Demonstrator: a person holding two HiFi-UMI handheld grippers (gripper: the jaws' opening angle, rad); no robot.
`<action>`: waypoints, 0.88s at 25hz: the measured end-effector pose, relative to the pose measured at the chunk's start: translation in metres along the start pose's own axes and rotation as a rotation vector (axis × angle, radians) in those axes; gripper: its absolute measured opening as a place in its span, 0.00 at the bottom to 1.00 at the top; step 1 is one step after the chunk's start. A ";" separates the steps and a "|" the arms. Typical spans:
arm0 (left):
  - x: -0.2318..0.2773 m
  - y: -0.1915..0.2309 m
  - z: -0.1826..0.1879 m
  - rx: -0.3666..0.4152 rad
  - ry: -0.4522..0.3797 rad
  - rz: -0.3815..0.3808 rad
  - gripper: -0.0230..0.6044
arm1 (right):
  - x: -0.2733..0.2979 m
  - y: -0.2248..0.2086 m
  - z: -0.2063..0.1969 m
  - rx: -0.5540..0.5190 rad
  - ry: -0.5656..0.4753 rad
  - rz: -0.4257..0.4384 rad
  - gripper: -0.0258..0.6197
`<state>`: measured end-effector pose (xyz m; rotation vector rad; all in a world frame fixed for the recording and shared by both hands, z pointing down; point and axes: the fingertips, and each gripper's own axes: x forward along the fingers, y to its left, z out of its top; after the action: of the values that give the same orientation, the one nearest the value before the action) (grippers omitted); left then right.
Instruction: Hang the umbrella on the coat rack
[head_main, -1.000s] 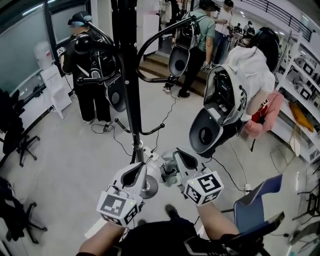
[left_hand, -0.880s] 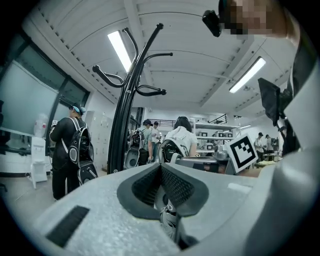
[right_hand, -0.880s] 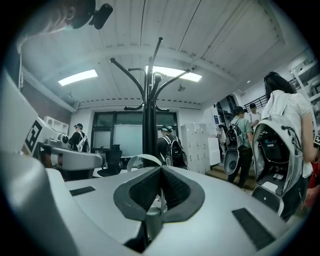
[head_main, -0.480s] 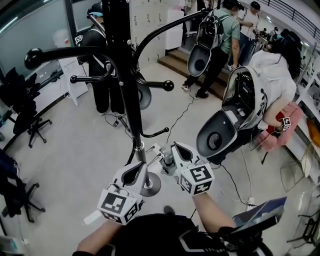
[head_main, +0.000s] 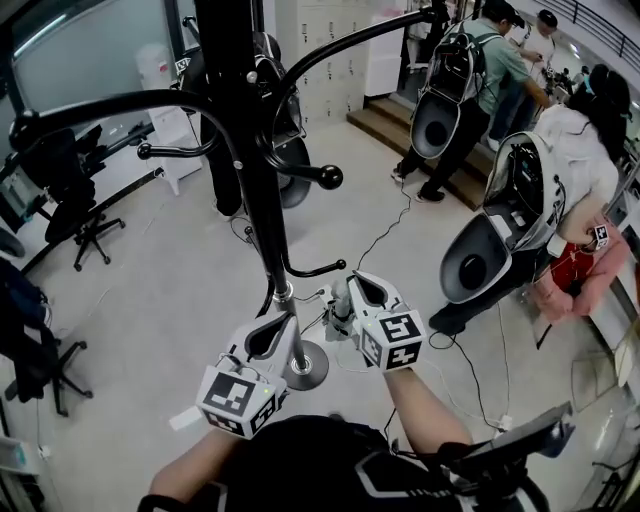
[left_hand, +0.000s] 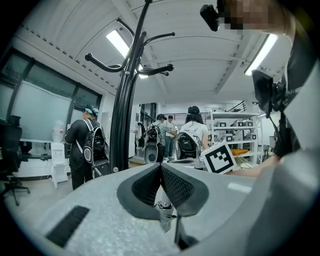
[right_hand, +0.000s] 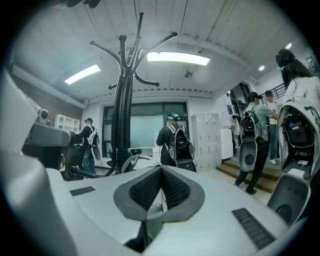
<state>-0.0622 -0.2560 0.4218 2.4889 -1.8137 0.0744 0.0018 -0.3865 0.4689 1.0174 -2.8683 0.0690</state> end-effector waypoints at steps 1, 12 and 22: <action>-0.008 0.001 -0.005 0.002 0.001 0.003 0.06 | 0.001 0.008 -0.006 -0.003 0.003 0.004 0.05; -0.008 -0.002 -0.030 0.015 0.035 0.057 0.06 | 0.024 -0.010 -0.035 -0.059 0.046 0.020 0.05; -0.010 -0.008 -0.034 0.028 0.045 0.067 0.06 | 0.044 -0.015 -0.046 -0.046 0.088 0.064 0.05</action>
<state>-0.0573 -0.2414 0.4551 2.4242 -1.8903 0.1582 -0.0193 -0.4229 0.5192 0.8918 -2.8085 0.0504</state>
